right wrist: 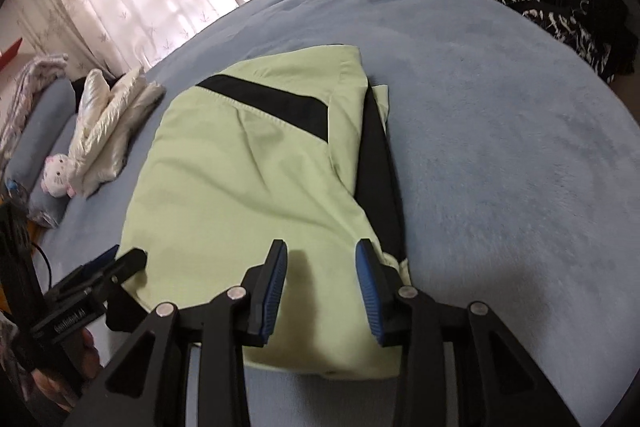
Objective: Fold large clothes
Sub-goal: 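Position both grippers at the black edge of the green bundle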
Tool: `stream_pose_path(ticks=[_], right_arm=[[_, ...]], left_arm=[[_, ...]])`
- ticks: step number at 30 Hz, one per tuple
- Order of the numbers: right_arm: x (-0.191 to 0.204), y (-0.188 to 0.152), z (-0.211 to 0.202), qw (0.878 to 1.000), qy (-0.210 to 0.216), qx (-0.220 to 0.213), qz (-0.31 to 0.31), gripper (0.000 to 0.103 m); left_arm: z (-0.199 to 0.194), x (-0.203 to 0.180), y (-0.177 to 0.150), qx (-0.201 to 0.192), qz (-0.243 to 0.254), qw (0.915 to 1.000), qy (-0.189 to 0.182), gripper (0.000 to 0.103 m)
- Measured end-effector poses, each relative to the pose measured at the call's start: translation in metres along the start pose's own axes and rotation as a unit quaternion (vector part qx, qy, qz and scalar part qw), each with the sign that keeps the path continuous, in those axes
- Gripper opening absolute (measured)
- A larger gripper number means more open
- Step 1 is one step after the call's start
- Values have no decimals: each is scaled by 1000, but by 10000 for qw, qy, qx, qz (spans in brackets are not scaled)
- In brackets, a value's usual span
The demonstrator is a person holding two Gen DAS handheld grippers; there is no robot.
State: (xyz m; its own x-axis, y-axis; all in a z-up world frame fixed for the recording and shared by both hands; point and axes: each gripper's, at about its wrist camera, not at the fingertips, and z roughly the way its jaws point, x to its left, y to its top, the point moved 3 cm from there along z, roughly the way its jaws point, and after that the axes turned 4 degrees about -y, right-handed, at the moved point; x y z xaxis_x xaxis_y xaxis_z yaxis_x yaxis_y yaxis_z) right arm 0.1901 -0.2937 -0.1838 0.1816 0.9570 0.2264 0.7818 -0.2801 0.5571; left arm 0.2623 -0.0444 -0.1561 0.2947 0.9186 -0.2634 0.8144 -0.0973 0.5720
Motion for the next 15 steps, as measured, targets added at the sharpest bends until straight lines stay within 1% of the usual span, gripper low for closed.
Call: stream_pose_path(ticks=[7,12,14,15], right_arm=[[-5,-7,-13,10000,-16,65,67,37],[0,-8,-28,10000,-15,68,-40,49],[1,-8,-35,9999,-37,80,-91,57],[1,-8,-37,9999,-57,85,-117,59]], left_arm=[[-9,-2,-4,183,-62,9998,-28,75],[-21,-3,-3,308,7,9995,-16,75],[-26,-3,-2,353,2,9994,-39,75],[-28,-3,-1,377,2,9993,-60,75]])
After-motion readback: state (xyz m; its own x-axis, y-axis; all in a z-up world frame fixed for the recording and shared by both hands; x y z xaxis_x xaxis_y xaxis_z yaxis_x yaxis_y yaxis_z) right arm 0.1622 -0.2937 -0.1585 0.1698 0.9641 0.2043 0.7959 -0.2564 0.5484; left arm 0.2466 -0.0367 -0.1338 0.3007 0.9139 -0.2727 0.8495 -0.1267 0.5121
